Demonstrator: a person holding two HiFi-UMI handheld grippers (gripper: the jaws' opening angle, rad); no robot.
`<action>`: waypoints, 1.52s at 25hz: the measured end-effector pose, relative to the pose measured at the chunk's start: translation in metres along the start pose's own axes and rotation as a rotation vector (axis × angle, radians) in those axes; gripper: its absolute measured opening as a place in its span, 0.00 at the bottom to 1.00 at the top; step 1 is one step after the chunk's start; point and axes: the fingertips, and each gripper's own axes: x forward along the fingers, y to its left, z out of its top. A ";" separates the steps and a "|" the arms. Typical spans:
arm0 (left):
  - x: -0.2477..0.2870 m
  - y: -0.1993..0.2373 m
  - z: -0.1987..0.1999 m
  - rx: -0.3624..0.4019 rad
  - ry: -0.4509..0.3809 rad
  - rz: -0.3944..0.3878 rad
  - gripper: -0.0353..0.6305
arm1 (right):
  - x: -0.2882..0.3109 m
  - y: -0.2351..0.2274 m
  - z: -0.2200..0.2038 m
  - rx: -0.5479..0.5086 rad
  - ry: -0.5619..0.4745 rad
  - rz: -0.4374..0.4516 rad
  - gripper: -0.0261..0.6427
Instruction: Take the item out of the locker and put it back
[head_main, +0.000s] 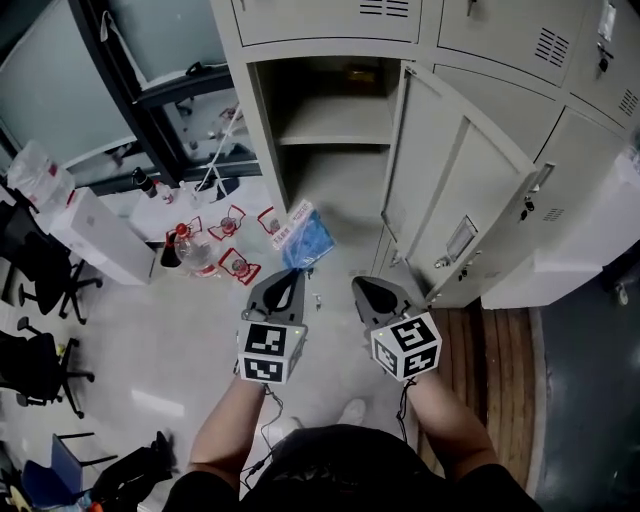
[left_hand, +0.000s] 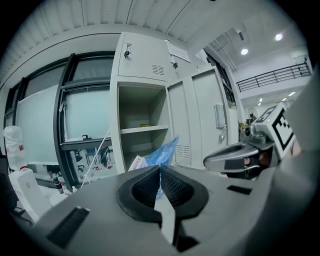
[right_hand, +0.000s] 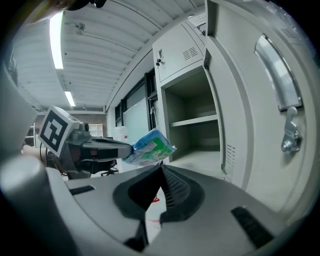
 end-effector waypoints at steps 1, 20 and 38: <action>-0.007 0.003 -0.003 -0.006 -0.002 -0.004 0.06 | 0.003 0.004 0.001 0.002 0.000 -0.001 0.03; -0.109 0.065 -0.061 -0.059 0.012 -0.123 0.06 | 0.026 0.111 -0.007 0.030 0.032 -0.102 0.03; -0.139 0.067 -0.072 -0.017 0.010 -0.170 0.06 | 0.012 0.141 -0.014 0.048 0.015 -0.152 0.03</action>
